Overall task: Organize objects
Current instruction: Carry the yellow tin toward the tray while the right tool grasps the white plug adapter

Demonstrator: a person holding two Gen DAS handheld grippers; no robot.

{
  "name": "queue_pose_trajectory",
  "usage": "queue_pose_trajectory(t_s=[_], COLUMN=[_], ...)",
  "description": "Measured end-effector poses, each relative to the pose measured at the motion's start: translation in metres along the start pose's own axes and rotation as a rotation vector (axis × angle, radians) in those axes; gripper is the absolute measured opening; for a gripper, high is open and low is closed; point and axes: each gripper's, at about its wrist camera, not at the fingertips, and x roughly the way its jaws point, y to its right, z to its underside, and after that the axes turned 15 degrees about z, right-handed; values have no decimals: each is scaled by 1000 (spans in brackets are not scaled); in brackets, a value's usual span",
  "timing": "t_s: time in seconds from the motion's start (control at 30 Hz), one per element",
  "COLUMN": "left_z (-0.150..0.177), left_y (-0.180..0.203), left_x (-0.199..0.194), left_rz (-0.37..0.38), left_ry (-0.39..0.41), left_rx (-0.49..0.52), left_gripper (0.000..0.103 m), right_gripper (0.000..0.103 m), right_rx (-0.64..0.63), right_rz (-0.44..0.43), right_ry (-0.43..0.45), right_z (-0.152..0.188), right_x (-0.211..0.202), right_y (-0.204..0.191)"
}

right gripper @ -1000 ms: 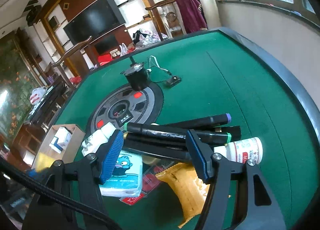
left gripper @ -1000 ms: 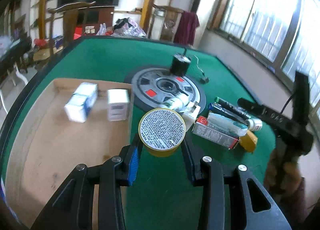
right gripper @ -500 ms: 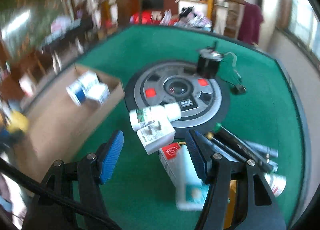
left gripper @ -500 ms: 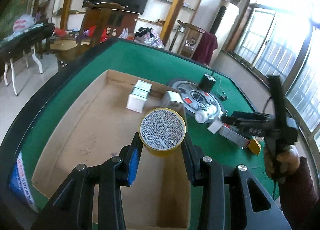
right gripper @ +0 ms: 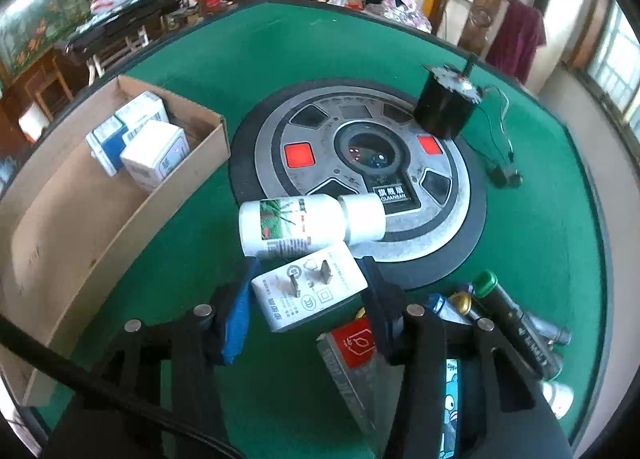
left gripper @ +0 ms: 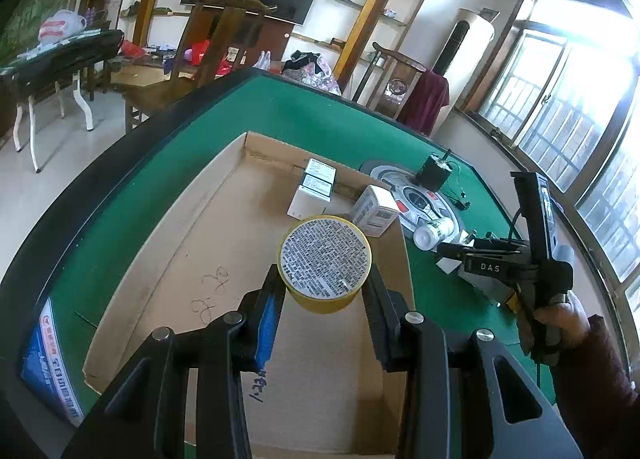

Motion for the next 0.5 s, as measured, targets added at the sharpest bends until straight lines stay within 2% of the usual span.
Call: queue_pose_trajectory(t_s=[0.2, 0.3, 0.37, 0.4, 0.43, 0.5], left_z=[-2, -12, -24, -29, -35, -50], left_y=[3, 1, -1, -2, -4, -13], left_x=[-4, -5, -1, 2, 7, 22], left_rz=[-6, -5, -21, -34, -51, -75], left_ry=[-2, -11, -25, -29, -35, -54], left_rx=[16, 27, 40, 49, 62, 71], left_gripper=[34, 34, 34, 34, 34, 34], right_gripper=[48, 48, 48, 48, 48, 48], right_rx=[104, 141, 157, 167, 167, 162], right_rz=[-39, -46, -71, -118, -118, -191], right_ry=[3, 32, 57, 83, 83, 90], right_z=[4, 2, -2, -10, -10, -19], right_x=[-4, -20, -35, -49, -49, -59], right_y=[15, 21, 23, 20, 20, 9])
